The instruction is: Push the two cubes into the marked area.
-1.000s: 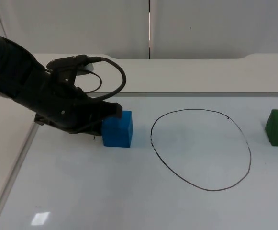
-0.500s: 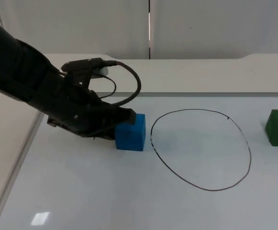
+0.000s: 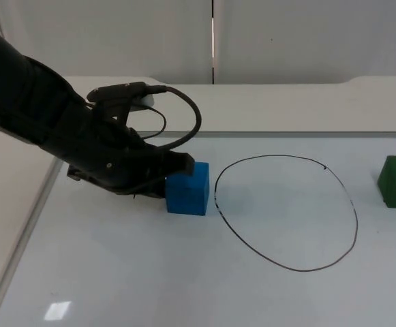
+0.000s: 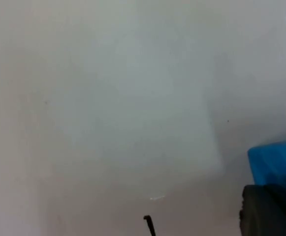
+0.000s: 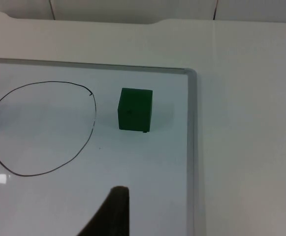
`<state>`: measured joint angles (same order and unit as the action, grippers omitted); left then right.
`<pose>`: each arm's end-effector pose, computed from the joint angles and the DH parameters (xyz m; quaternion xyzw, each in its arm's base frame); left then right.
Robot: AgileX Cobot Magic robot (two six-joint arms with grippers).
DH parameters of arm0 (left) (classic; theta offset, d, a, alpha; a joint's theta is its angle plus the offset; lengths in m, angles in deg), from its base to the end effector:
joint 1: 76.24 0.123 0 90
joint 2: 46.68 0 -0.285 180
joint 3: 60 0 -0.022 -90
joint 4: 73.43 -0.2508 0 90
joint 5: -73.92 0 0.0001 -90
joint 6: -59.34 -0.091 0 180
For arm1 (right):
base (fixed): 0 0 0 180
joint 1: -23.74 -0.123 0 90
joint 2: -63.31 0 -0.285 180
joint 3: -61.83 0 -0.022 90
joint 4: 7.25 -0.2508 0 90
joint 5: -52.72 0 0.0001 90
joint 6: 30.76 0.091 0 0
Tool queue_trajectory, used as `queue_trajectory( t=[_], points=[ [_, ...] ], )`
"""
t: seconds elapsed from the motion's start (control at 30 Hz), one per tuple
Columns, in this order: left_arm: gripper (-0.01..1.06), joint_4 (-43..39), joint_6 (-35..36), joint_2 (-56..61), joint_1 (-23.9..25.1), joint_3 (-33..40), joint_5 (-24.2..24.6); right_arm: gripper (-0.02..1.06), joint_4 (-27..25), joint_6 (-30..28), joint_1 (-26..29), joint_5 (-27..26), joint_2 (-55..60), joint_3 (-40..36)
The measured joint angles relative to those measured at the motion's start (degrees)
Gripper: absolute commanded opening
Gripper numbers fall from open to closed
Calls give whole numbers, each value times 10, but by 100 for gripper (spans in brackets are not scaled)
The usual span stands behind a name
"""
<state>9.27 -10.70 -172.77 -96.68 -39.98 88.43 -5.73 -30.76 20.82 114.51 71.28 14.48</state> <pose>0.3413 -0.1514 0.0827 0.1011 0.9489 -0.1928 0.2283 -0.0075 -0.0025 0.2818 -0.0210 0.8528 0.0001 0.5218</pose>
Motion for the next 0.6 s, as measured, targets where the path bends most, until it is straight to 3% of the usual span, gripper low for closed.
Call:
queue_trajectory(
  t=[0.6],
  points=[
    [0,11,0,0,0,0,24,105,0,0,0,0,0,0]
  ],
)
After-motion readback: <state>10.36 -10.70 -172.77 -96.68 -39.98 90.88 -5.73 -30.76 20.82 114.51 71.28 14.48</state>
